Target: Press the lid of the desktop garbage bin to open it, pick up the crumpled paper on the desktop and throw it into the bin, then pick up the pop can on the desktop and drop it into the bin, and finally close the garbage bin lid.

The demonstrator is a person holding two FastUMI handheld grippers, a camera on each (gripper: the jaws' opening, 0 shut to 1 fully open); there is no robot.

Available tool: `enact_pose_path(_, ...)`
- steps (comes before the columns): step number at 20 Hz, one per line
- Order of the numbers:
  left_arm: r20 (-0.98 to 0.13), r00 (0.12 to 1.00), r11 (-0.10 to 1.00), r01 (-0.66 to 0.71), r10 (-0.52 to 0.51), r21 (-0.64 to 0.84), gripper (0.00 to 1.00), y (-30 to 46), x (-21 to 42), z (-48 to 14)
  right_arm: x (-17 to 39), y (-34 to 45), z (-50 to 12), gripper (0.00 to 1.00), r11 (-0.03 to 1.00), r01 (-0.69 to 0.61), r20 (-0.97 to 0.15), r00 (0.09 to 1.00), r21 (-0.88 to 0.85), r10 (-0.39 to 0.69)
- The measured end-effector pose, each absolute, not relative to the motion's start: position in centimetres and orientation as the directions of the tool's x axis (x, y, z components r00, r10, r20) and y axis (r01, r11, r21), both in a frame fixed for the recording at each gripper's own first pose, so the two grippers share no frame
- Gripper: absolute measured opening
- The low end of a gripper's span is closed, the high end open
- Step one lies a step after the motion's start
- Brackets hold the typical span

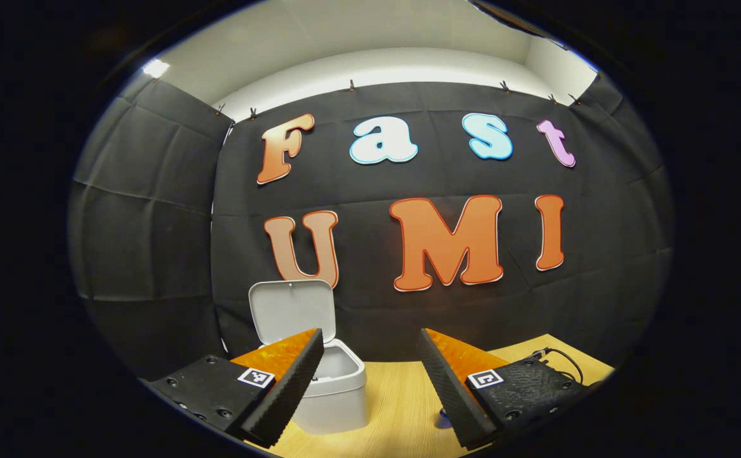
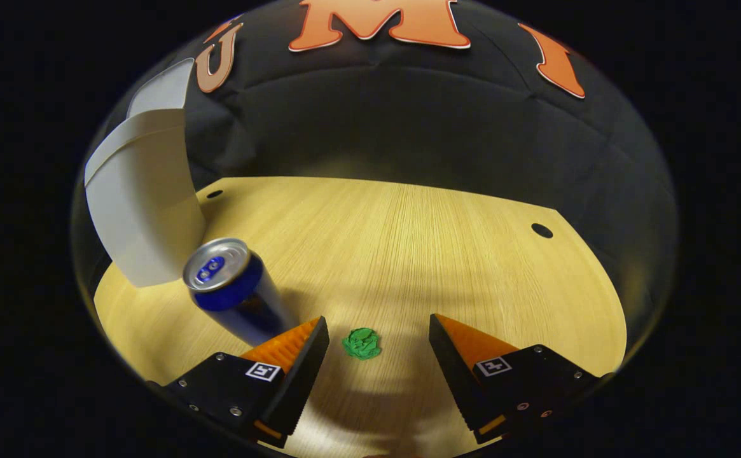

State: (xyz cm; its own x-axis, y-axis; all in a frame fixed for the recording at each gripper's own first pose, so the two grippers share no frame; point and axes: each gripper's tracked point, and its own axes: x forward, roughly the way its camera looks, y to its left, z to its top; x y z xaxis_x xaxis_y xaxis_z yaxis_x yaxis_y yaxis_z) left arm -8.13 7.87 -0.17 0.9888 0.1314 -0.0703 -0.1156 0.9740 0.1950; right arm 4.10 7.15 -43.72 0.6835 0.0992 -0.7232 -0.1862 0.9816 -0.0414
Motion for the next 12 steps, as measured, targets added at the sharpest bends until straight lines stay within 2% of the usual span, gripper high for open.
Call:
enact_pose_path(3,-0.096,0.987,0.975,-0.109,0.13,0.195,0.94,7.7,-8.3,-0.9,3.8,7.1,-45.1,0.94,0.98,-0.193,-0.747,0.659,-0.049,0.092)
enact_pose_path(9,-0.131,0.983,0.976,-0.099,0.126,0.195,0.94,7.5,-8.4,-2.1,3.2,7.5,-46.5,0.76,0.976,-0.212,-0.768,0.632,-0.048,0.1)
enact_pose_path(11,-0.143,0.982,0.977,-0.092,0.121,0.194,0.94,7.5,-8.4,-2.5,2.7,8.1,-46.8,0.67,0.973,-0.228,-0.779,0.616,-0.035,0.117)
enact_pose_path(12,-0.146,0.982,0.977,-0.089,0.118,0.195,0.95,7.4,-8.5,-2.6,2.4,8.3,-46.9,0.55,0.972,-0.232,-0.786,0.607,-0.033,0.119)
